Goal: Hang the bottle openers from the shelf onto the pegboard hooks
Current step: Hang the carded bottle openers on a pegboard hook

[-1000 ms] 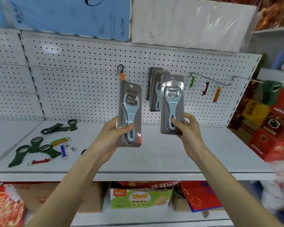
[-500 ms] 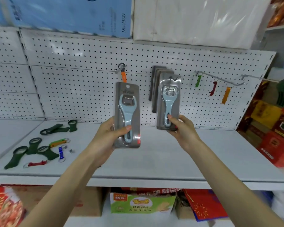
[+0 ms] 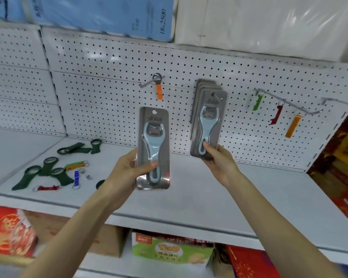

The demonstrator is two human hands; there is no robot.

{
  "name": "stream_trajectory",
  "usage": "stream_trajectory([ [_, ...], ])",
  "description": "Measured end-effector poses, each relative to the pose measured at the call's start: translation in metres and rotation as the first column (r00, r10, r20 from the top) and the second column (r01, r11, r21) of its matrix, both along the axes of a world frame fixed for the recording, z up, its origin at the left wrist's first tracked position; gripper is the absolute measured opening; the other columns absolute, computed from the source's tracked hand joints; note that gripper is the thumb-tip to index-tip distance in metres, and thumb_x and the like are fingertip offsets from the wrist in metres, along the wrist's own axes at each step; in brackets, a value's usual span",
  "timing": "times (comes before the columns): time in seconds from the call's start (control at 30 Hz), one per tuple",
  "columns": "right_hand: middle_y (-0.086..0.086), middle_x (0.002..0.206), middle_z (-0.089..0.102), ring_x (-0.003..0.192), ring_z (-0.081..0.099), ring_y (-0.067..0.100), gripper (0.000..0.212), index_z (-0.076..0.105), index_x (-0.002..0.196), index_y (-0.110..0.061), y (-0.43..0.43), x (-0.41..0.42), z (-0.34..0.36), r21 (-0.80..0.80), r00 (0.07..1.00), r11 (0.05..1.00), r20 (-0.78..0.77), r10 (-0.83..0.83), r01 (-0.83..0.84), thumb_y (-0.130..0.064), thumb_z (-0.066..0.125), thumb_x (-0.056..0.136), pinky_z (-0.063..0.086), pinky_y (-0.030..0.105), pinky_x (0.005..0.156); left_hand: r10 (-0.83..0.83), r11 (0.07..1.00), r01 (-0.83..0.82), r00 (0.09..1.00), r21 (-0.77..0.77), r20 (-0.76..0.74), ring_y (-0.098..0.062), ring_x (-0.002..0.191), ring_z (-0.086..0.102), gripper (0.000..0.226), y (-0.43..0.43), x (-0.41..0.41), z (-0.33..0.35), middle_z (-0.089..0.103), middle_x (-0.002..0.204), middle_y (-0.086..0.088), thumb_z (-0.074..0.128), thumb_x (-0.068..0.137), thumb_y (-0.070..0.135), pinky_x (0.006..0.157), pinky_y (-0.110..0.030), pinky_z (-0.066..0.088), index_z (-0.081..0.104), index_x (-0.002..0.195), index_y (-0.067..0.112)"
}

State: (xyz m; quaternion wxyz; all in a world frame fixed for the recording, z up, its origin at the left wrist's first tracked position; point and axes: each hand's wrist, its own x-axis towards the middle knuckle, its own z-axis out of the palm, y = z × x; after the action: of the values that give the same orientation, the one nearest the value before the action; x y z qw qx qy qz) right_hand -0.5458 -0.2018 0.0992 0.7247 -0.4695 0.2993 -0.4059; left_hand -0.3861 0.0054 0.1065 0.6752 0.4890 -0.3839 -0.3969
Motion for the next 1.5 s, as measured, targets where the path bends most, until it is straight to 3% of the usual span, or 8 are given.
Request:
stream_trajectory([
  [0.27, 0.003, 0.106, 0.071, 0.096, 0.066, 0.013, 0.022, 0.065, 0.111, -0.012, -0.005, -0.004, -0.003, -0.152, 0.985, 0.987, -0.170, 0.023, -0.050, -0.022, 0.063, 0.092, 0.052, 0.027, 0.087, 0.007, 1.000, -0.008, 1.000, -0.012, -0.030, -0.031, 0.095, 0.070, 0.039, 0.001, -0.003, -0.012, 0.072, 0.108, -0.015, 0.072, 0.072, 0.017, 0.070, -0.029, 0.058, 0.067, 0.111, 0.017],
  [0.53, 0.005, 0.116, 0.064, 0.115, 0.058, 0.021, 0.040, 0.059, 0.115, -0.010, -0.008, -0.020, -0.010, 0.000, 0.979, 0.997, -0.190, 0.077, -0.078, -0.036, 0.067, 0.087, 0.053, 0.041, 0.094, 0.015, 1.000, -0.016, 0.999, -0.016, -0.040, -0.031, 0.094, 0.071, 0.049, 0.002, -0.006, -0.020, 0.071, 0.109, -0.015, 0.071, 0.073, 0.016, 0.070, -0.032, 0.059, 0.059, 0.120, 0.011],
  [0.63, 0.010, 0.120, 0.061, 0.110, 0.062, 0.023, 0.046, 0.058, 0.118, -0.012, 0.007, -0.035, -0.009, 0.065, 0.965, 0.994, -0.241, 0.104, -0.091, -0.041, 0.068, 0.084, 0.056, 0.041, 0.088, -0.003, 0.998, 0.000, 0.999, -0.064, -0.040, -0.027, 0.094, 0.071, 0.049, -0.001, -0.013, -0.019, 0.072, 0.110, -0.011, 0.072, 0.072, 0.017, 0.069, -0.028, 0.058, 0.061, 0.120, 0.016],
  [0.83, 0.016, 0.115, 0.068, 0.103, 0.068, 0.027, 0.065, 0.056, 0.118, -0.011, 0.058, -0.059, 0.000, 0.030, 0.961, 0.971, -0.141, 0.238, -0.236, -0.042, 0.077, 0.066, 0.057, 0.042, 0.082, -0.024, 0.985, 0.027, 0.999, -0.170, 0.025, -0.020, 0.101, 0.069, 0.044, -0.015, -0.040, -0.005, 0.071, 0.113, -0.003, 0.069, 0.075, 0.024, 0.078, -0.028, 0.057, 0.062, 0.119, 0.024],
  [1.07, 0.017, 0.118, 0.067, 0.108, 0.065, 0.030, 0.056, 0.061, 0.121, -0.009, 0.091, -0.078, 0.022, -0.104, 0.910, 0.910, -0.157, 0.384, -0.402, -0.047, 0.061, 0.081, 0.056, 0.038, 0.085, -0.117, 0.958, 0.134, 0.990, -0.254, 0.083, -0.020, 0.102, 0.069, 0.034, -0.027, -0.062, 0.021, 0.071, 0.114, -0.002, 0.064, 0.080, 0.021, 0.077, -0.026, 0.055, 0.065, 0.114, 0.028],
  [1.2, 0.022, 0.114, 0.064, 0.097, 0.070, 0.030, 0.055, 0.062, 0.114, 0.002, 0.096, -0.083, 0.030, -0.282, 0.925, 0.893, -0.254, 0.283, -0.351, -0.041, 0.066, 0.080, 0.057, 0.033, 0.077, -0.124, 0.949, 0.157, 0.983, -0.273, 0.133, -0.021, 0.101, 0.069, 0.034, -0.037, -0.069, 0.031, 0.071, 0.112, -0.004, 0.064, 0.082, 0.016, 0.086, -0.031, 0.055, 0.063, 0.115, 0.022],
  [1.37, 0.010, 0.085, 0.072, 0.082, 0.073, 0.029, 0.022, 0.067, 0.092, 0.000, 0.090, -0.090, 0.034, -0.375, 0.950, 0.890, -0.264, 0.166, -0.259, -0.022, 0.067, 0.087, 0.058, 0.028, 0.071, -0.154, 0.946, 0.196, 0.972, -0.257, 0.175, -0.023, 0.096, 0.070, 0.034, -0.050, -0.078, 0.039, 0.072, 0.107, -0.006, 0.064, 0.080, 0.017, 0.081, -0.030, 0.055, 0.063, 0.115, 0.019],
  [1.5, 0.003, 0.072, 0.072, 0.078, 0.073, 0.029, 0.015, 0.071, 0.074, -0.015, 0.085, -0.092, 0.034, -0.383, 0.953, 0.893, -0.273, 0.134, -0.235, -0.018, 0.066, 0.088, 0.057, 0.025, 0.067, -0.140, 0.959, 0.180, 0.972, -0.218, 0.187, -0.020, 0.089, 0.070, 0.032, -0.058, -0.081, 0.038, 0.073, 0.100, -0.005, 0.067, 0.078, 0.019, 0.074, -0.026, 0.054, 0.063, 0.109, 0.014],
])
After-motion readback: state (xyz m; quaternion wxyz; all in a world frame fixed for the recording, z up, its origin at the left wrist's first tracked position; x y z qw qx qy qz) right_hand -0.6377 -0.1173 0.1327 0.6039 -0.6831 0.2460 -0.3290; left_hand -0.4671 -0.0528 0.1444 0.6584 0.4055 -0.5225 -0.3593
